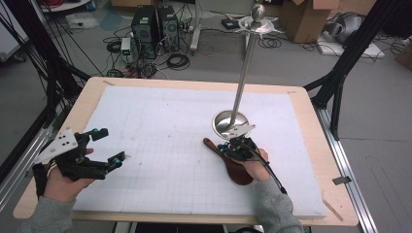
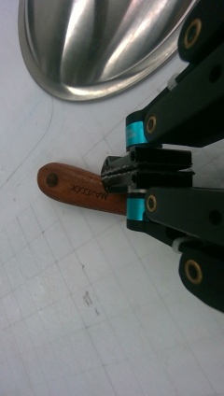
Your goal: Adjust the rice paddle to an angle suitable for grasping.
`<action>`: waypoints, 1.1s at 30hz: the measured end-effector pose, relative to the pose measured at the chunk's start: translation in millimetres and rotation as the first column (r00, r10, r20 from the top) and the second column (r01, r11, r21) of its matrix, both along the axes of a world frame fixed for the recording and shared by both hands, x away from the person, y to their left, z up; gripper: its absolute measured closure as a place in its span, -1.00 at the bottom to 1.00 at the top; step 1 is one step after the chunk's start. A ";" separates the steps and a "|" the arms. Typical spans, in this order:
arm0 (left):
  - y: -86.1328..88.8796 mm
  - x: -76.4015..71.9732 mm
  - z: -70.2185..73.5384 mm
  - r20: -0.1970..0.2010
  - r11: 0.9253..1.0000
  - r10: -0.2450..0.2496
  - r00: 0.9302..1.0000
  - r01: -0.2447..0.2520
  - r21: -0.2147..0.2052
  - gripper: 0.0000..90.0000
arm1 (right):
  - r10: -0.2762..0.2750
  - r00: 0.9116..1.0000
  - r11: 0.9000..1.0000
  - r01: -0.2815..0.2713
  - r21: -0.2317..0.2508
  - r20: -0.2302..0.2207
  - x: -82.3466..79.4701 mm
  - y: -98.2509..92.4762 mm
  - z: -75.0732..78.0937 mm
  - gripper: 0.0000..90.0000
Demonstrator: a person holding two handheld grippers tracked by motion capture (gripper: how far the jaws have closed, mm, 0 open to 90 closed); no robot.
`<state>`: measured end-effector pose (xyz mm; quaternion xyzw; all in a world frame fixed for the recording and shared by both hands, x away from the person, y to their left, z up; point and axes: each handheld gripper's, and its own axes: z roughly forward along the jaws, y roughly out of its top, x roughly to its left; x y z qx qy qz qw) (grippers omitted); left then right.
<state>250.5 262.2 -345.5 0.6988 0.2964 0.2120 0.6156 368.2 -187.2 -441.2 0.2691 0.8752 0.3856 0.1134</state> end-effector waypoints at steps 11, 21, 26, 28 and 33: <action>3.5 -1.5 0.1 0.002 1.000 0.008 1.000 -0.008 0.003 -0.96 | 0.021 1.000 0.999 -0.021 -0.040 -0.003 -2.2 8.4 2.0 0.99; 3.6 -1.9 0.3 0.003 1.000 0.009 1.000 -0.009 0.006 -0.96 | 0.029 1.000 0.997 -0.028 -0.070 0.005 -3.0 10.3 3.5 0.99; 3.7 -2.3 0.5 0.003 1.000 0.011 1.000 -0.011 0.003 -0.96 | 0.043 0.999 0.996 -0.042 -0.077 0.003 -3.4 13.0 4.3 0.99; 3.9 -2.6 0.5 0.004 1.000 0.011 1.000 -0.011 0.005 -0.96 | 0.049 0.999 0.995 -0.049 -0.083 -0.001 -4.4 15.2 4.8 0.99; 4.9 -3.4 0.9 0.006 1.000 0.012 1.000 -0.012 0.008 -0.96 | 0.070 0.998 0.993 -0.070 -0.093 -0.002 -6.2 20.8 6.4 0.99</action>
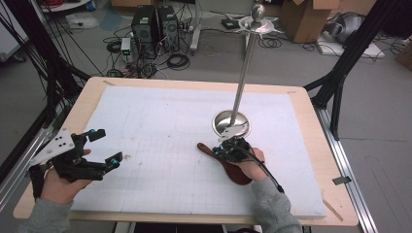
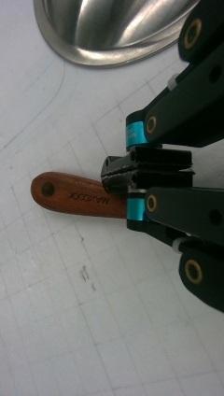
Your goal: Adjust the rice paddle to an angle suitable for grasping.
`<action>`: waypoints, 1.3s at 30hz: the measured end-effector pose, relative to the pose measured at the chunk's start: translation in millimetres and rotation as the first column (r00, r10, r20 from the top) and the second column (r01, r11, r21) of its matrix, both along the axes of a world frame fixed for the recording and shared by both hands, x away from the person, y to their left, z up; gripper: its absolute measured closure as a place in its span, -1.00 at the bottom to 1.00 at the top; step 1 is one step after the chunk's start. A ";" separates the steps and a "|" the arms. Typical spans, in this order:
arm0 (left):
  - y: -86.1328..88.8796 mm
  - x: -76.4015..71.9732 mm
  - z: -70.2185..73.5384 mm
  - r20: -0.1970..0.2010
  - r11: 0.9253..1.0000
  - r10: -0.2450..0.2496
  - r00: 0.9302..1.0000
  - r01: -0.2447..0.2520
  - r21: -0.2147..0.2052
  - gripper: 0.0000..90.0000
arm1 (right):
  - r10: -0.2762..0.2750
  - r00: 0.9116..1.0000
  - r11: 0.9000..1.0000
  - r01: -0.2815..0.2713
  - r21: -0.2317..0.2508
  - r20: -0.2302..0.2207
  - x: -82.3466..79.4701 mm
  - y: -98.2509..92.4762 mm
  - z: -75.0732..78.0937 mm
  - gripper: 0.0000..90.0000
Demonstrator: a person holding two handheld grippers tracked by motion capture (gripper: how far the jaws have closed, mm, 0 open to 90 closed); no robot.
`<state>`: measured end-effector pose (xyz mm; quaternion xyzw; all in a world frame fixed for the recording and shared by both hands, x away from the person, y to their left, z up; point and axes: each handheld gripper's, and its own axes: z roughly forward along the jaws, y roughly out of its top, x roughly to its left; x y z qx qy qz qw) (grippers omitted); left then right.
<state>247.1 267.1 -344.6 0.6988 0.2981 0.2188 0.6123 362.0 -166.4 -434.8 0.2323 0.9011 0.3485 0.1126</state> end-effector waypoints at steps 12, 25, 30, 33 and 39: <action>1.2 -1.4 0.4 0.002 1.000 0.003 1.000 -0.003 0.000 -0.96 | 0.061 0.998 0.998 -0.061 -0.001 -0.008 -3.1 9.3 -0.4 0.99; 0.1 -0.9 0.7 0.001 1.000 0.002 1.000 -0.002 -0.002 -0.96 | 0.061 0.998 0.998 -0.061 0.000 0.020 -6.7 8.4 4.8 0.77; -2.4 1.5 1.4 0.002 1.000 -0.008 1.000 0.008 -0.002 -0.96 | 0.041 0.998 0.999 -0.042 0.012 0.051 -11.7 2.4 13.5 0.42; -2.4 4.9 1.1 -0.004 1.000 -0.008 1.000 0.008 -0.002 -0.96 | 0.044 0.997 0.999 -0.045 0.005 0.061 -16.0 2.1 18.7 0.21; 3.9 7.6 4.6 0.007 1.000 0.007 1.000 -0.007 -0.017 -0.96 | 0.070 0.994 0.998 -0.070 -0.003 0.080 -27.3 3.6 31.3 -0.21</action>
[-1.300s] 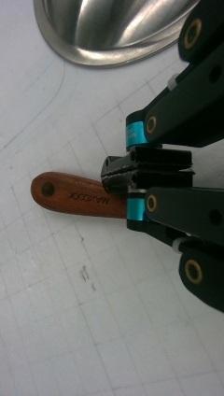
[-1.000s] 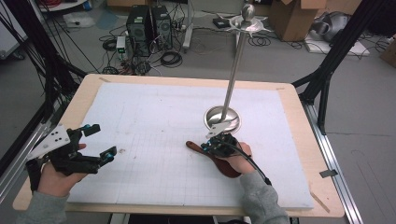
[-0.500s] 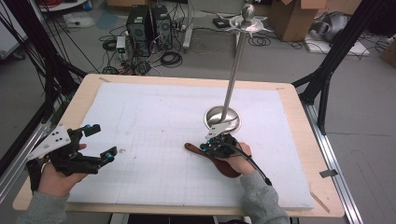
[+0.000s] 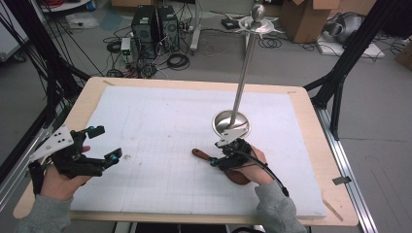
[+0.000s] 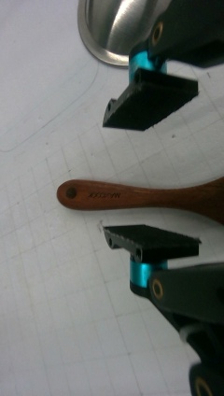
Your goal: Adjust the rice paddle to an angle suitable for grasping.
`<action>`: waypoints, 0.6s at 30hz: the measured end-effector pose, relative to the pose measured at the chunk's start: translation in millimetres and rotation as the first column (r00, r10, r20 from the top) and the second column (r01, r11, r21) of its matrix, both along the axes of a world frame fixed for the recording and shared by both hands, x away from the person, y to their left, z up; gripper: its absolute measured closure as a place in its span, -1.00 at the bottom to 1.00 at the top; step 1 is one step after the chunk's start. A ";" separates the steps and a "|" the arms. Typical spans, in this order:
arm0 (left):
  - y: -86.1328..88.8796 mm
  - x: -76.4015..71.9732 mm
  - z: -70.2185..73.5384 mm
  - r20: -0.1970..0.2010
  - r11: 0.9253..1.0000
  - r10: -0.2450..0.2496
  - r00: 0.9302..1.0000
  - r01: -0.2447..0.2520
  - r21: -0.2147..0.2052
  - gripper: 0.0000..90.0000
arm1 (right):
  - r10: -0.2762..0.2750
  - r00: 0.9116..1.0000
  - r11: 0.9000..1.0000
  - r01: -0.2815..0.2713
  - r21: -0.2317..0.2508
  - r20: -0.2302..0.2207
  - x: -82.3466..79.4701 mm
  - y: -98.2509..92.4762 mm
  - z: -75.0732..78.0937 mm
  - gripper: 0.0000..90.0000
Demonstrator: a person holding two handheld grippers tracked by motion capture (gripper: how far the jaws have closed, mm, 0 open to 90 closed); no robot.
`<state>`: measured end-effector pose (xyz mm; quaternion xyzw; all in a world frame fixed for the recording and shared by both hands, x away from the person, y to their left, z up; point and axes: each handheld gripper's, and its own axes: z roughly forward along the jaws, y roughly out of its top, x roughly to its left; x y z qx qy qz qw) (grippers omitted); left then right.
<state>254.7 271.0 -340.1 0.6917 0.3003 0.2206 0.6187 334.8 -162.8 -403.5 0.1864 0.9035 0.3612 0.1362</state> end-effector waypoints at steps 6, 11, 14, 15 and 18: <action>-0.1 3.2 2.4 0.005 1.000 -0.002 1.000 0.002 -0.010 -0.96 | 0.051 0.998 0.999 -0.050 0.015 -0.025 -11.1 0.8 6.1 -0.66; -4.9 7.7 2.6 0.005 1.000 -0.015 1.000 0.015 -0.012 -0.96 | 0.071 0.997 0.997 -0.071 0.002 -0.021 -18.5 0.4 7.2 -0.77; -7.7 11.1 1.5 -0.002 1.000 -0.022 1.000 0.022 -0.011 -0.96 | 0.074 0.997 0.997 -0.074 0.002 -0.018 -20.1 -2.8 7.8 -0.77; -7.7 11.1 1.5 -0.002 1.000 -0.022 1.000 0.022 -0.011 -0.96 | 0.074 0.997 0.997 -0.074 0.002 -0.018 -20.1 -2.8 7.8 -0.77; -9.7 12.3 1.2 -0.005 1.000 -0.023 1.000 0.023 -0.014 -0.96 | 0.062 0.998 0.998 -0.062 -0.003 -0.021 -21.0 -5.7 7.8 -0.77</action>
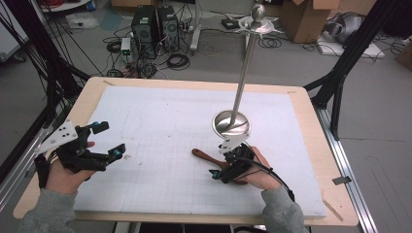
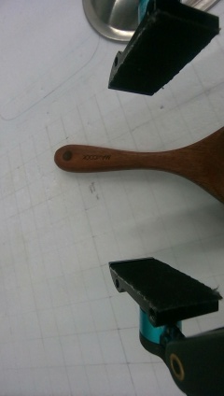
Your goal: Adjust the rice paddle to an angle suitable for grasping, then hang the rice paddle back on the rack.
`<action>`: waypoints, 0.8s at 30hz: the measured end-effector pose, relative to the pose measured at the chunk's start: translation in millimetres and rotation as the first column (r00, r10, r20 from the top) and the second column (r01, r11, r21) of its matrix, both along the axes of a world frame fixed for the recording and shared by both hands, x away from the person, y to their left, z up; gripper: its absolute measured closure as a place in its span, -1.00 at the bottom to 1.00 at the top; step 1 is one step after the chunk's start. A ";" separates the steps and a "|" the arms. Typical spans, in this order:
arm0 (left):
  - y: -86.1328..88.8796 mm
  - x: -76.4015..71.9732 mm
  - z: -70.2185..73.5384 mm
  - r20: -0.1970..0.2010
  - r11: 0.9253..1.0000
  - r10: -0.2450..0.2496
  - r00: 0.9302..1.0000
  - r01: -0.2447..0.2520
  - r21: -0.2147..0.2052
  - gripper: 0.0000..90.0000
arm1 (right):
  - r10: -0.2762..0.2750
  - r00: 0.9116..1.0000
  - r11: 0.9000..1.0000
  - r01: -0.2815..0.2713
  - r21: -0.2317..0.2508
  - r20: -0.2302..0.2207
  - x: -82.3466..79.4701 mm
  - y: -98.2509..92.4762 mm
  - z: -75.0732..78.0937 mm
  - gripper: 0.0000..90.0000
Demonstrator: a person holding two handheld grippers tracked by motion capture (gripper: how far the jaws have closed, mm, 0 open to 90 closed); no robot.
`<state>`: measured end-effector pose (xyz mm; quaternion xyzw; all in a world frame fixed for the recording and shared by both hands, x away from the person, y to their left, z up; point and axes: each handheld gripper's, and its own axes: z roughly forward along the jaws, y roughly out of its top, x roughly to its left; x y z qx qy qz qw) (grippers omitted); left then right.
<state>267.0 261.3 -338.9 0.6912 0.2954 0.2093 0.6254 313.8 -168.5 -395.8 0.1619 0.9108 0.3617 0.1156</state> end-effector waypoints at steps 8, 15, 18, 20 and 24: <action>-0.9 -1.3 0.5 0.003 1.000 -0.003 1.000 0.003 0.003 -0.96 | -0.031 1.000 0.999 0.030 -0.043 -0.005 4.8 -2.3 -5.1 -0.73; 1.5 -2.7 -1.6 -0.004 1.000 0.006 1.000 -0.006 0.004 -0.96 | -0.055 0.998 0.996 0.053 -0.070 -0.036 11.4 -1.3 -11.4 -0.69; 1.9 -4.8 -1.7 -0.004 1.000 0.007 1.000 -0.007 0.012 -0.96 | -0.065 0.997 0.995 0.061 -0.078 -0.046 14.0 -1.6 -13.2 -0.68; 2.9 -6.9 -1.8 -0.003 1.000 0.010 1.000 -0.010 0.013 -0.96 | -0.100 0.992 0.991 0.092 -0.100 -0.075 17.4 -1.5 -15.2 -0.67; 5.6 -8.6 -1.7 -0.003 1.000 0.015 1.000 -0.015 0.015 -0.96 | -0.113 0.990 0.989 0.104 -0.102 -0.089 21.0 -2.0 -17.4 -0.64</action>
